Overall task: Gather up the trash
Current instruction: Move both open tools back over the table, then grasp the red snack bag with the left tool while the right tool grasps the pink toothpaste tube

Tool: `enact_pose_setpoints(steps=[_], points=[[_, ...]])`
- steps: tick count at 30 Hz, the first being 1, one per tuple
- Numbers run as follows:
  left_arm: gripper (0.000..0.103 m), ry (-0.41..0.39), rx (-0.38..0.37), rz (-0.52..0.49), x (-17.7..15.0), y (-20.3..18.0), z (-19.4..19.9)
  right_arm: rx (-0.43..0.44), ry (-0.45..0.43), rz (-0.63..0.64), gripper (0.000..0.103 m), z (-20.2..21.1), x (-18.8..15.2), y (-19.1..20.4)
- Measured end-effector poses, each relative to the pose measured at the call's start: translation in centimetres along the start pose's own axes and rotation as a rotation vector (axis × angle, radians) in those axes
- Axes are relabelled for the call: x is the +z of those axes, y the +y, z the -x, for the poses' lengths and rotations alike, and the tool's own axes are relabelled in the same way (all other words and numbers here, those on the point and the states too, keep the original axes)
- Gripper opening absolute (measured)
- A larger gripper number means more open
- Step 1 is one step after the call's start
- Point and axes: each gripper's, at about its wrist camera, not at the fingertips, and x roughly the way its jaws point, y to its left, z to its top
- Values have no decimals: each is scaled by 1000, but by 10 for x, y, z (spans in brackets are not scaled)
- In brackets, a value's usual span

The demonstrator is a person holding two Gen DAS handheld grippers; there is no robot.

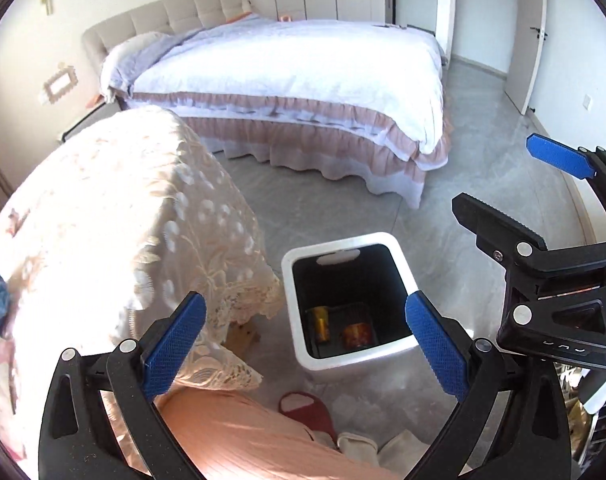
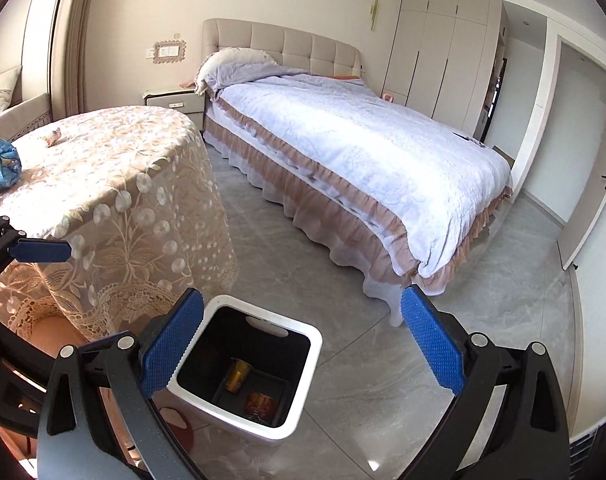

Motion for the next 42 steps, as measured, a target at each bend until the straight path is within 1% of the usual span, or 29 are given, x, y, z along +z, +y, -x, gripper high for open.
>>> enact_pose_setpoints(steps=[6, 9, 14, 18, 23, 27, 31, 33, 36, 37, 40, 42], points=[[98, -96, 126, 54, -11, 33, 44, 42, -118, 54, 98, 27, 23, 34], [98, -123, 198, 86, -20, 55, 63, 94, -160, 70, 98, 35, 34, 57], [98, -154, 334, 135, -37, 93, 92, 191, -204, 91, 98, 46, 48, 96], [98, -175, 402, 199, -53, 126, 113, 265, -226, 98, 98, 53, 59, 127], [98, -187, 484, 280, -79, 164, 137, 327, -247, 130, 98, 63, 68, 169], [98, -148, 561, 378, -111, 209, 149, 399, -223, 162, 98, 66, 71, 207], [98, -106, 627, 475, -141, 256, 159, 516, -160, 176, 98, 66, 73, 250], [98, -85, 650, 491, -153, 276, 162, 567, -117, 181, 98, 66, 74, 273], [98, -51, 688, 475, -164, 298, 160, 630, -64, 195, 98, 66, 73, 307], [98, -45, 684, 464, -167, 303, 159, 636, -53, 198, 98, 66, 73, 318], [98, -30, 622, 446, -172, 316, 153, 617, 1, 195, 98, 58, 75, 345], [98, -25, 576, 437, -172, 323, 146, 622, 65, 161, 98, 46, 76, 356]])
